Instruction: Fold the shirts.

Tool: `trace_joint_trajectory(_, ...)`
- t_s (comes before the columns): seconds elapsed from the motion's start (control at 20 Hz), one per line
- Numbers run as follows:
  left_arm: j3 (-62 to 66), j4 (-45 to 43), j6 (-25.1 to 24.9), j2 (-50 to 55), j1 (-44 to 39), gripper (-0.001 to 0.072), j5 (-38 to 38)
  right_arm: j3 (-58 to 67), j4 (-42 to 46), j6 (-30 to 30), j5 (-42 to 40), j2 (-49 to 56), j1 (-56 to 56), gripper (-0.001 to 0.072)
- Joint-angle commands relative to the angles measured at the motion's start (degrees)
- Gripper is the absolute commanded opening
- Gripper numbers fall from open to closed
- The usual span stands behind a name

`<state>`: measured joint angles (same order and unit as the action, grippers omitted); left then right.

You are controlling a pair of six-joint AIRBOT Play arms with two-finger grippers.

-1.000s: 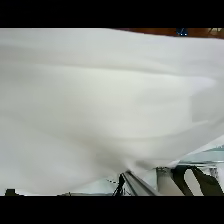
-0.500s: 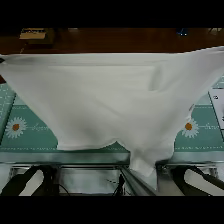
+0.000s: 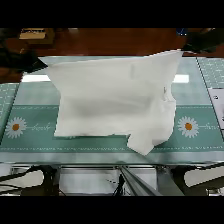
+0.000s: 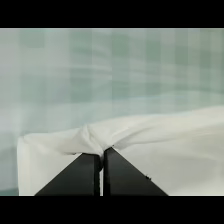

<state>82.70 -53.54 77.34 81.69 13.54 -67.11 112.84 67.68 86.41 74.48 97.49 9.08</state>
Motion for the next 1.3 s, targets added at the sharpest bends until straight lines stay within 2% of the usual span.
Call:
trace_joint_trajectory(0.0, -0.2, 6.0, -3.1, 7.3, -0.1, 0.0029, 12.8, 0.1, -0.1, 0.6, -8.8, 5.8, -2.9, 0.0019)
trace_joint_trajectory(0.1, -0.2, 9.9, -3.4, 10.4, -0.5, 0.0029, 18.3, 0.0, 0.1, 0.6, -10.1, 7.9, -4.0, 0.0020)
trace_joint_trajectory(0.3, -0.2, 10.3, -4.5, 15.1, -2.9, 0.0029, 24.7, 0.0, 0.7, 2.6, -11.7, 11.5, -5.4, 0.0020)
trace_joint_trajectory(0.45, -0.2, 10.2, -11.0, 17.9, -4.3, 0.0029, 25.3, 0.0, 3.3, 3.9, -13.7, 13.6, -6.2, 0.0019)
trace_joint_trajectory(0.65, -0.2, 9.0, -11.1, 20.0, -3.9, 0.0028, 23.5, 0.0, 4.4, 5.8, -12.5, 15.5, -6.4, 0.0019)
trace_joint_trajectory(0.75, 0.0, 7.2, -7.8, 19.8, -2.6, 0.0028, 18.8, 0.0, 4.5, 7.0, -8.8, 15.0, -6.4, 0.0019)
trace_joint_trajectory(0.85, 0.6, 5.8, -4.2, 19.8, -0.3, 0.0028, 9.8, 0.0, 5.5, 8.0, -2.9, 13.4, -6.3, 0.0019)
trace_joint_trajectory(0.95, 1.2, 5.5, -4.2, 19.6, 1.6, 0.0028, 0.5, 0.0, 7.3, 8.4, 4.1, 12.1, -6.4, 0.0019)
trace_joint_trajectory(1.05, 1.2, 5.5, -4.1, 19.7, 2.4, 0.0028, -5.6, 0.0, 7.5, 9.2, 11.6, 11.9, -6.6, 0.0019)
trace_joint_trajectory(1.15, 1.2, 5.5, -4.1, 19.7, 2.4, 0.0029, -9.0, 0.0, 8.3, 9.4, 15.3, 12.0, -6.6, 0.0019)
trace_joint_trajectory(1.25, 1.2, 5.0, -4.1, 19.7, 1.9, 0.0028, -9.4, 0.0, 9.7, 9.9, 17.2, 12.0, -6.6, 0.0019)
